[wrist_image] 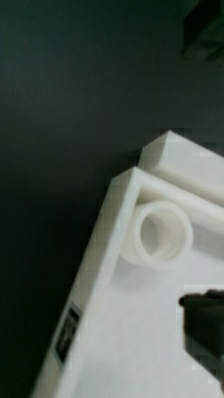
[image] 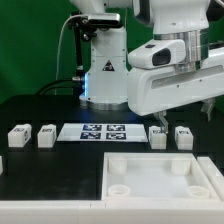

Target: Assemble one leg

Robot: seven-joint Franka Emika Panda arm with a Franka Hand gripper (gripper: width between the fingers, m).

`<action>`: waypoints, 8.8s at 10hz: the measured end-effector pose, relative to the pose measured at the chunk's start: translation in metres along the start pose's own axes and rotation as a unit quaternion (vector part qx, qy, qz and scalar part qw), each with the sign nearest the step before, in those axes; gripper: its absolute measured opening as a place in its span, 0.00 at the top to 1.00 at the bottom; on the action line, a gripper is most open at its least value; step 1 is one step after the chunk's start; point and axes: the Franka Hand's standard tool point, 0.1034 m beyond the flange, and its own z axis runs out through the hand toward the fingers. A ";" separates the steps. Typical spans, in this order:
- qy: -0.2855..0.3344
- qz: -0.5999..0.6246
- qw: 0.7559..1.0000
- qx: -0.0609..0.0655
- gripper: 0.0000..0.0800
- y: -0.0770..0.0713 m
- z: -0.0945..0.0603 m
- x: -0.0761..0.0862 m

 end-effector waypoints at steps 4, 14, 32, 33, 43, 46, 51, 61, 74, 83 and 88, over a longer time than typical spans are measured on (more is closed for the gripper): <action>-0.032 0.147 0.989 0.011 0.19 -0.015 0.019 -0.020; -0.392 0.196 0.896 0.071 0.19 -0.044 0.038 -0.051; -0.431 0.208 0.875 0.063 0.64 -0.065 0.068 -0.083; -0.431 0.208 0.875 0.063 0.64 -0.065 0.068 -0.083; -0.319 0.168 0.928 0.089 0.64 0.022 -0.059 -0.011; -0.158 0.172 0.971 0.040 0.64 0.025 -0.087 0.005; 0.073 0.142 0.987 -0.008 0.63 0.048 -0.127 0.068; 0.261 0.131 0.955 -0.045 0.63 0.062 -0.091 0.107; 0.261 0.130 0.956 -0.042 0.63 0.056 -0.027 0.106; 0.257 0.131 0.956 -0.041 0.23 0.055 -0.020 0.103; 0.257 0.131 0.956 -0.041 0.19 0.056 -0.020 0.103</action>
Offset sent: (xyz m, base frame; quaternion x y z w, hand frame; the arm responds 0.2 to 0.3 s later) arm -0.0274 0.0057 -0.0202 0.0071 -0.0711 0.0846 0.9938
